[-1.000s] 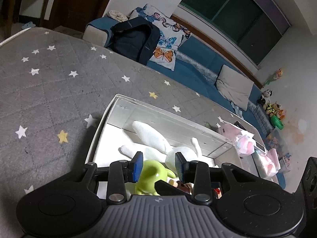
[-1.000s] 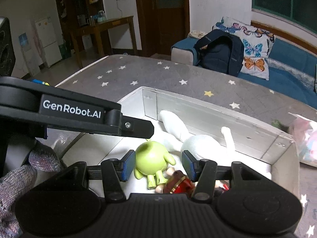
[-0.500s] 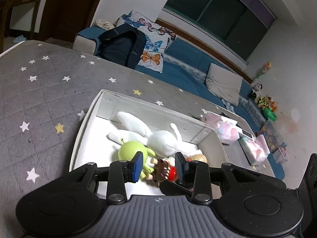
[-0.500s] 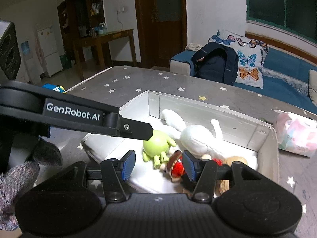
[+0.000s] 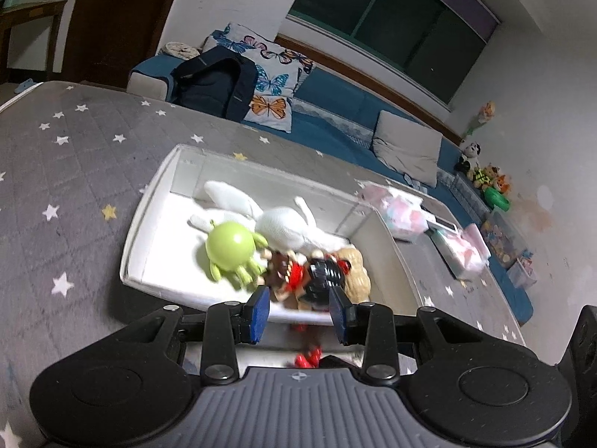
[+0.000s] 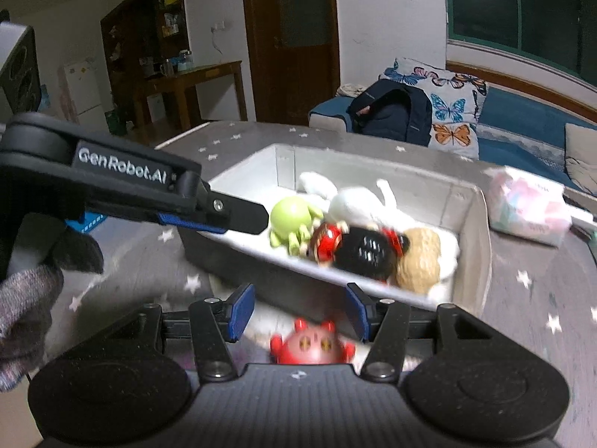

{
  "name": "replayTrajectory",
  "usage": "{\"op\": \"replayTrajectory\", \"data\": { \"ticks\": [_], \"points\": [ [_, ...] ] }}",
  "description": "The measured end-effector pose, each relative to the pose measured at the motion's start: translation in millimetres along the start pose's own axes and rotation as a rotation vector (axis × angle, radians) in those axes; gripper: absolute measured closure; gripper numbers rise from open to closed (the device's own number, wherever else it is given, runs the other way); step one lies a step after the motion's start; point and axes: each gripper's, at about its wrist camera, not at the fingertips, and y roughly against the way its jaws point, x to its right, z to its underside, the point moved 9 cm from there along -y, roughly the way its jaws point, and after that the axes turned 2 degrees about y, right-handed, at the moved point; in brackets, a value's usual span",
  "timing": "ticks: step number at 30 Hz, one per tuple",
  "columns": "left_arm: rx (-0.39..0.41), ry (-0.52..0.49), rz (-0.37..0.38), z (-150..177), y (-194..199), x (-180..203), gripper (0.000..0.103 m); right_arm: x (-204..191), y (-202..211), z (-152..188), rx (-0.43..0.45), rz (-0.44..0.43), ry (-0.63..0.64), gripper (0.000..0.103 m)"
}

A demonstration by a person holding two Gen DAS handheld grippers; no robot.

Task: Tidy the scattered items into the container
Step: 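Open both tools and move them to the red round figure, then close both tools on the red round figure and lift it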

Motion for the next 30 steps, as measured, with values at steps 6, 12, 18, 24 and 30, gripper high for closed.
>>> {"op": "replayTrajectory", "data": {
  "ticks": [6, 12, 18, 24, 30],
  "points": [
    [-0.058, 0.003, 0.020, 23.8, -9.3, 5.1, 0.066, 2.2, 3.8, 29.1, -0.027, 0.016, -0.029, 0.041],
    [-0.117, 0.026, 0.048, 42.0, -22.5, 6.5, 0.066, 8.1, -3.3, 42.9, -0.044, 0.025, -0.065, 0.041],
    [-0.152, 0.054, 0.070, 51.6, -32.3, 5.9, 0.066, 9.3, -12.8, 46.0, -0.054, 0.019, -0.099, 0.043],
    [-0.166, 0.065, 0.083, 52.9, -40.9, 6.2, 0.066, 6.3, -21.4, 45.2, -0.056, 0.019, -0.102, 0.044],
    [-0.177, 0.081, 0.110, 53.6, -47.1, 7.5, 0.065, 8.7, -27.1, 45.1, -0.061, 0.024, -0.109, 0.046]
  ]
}}
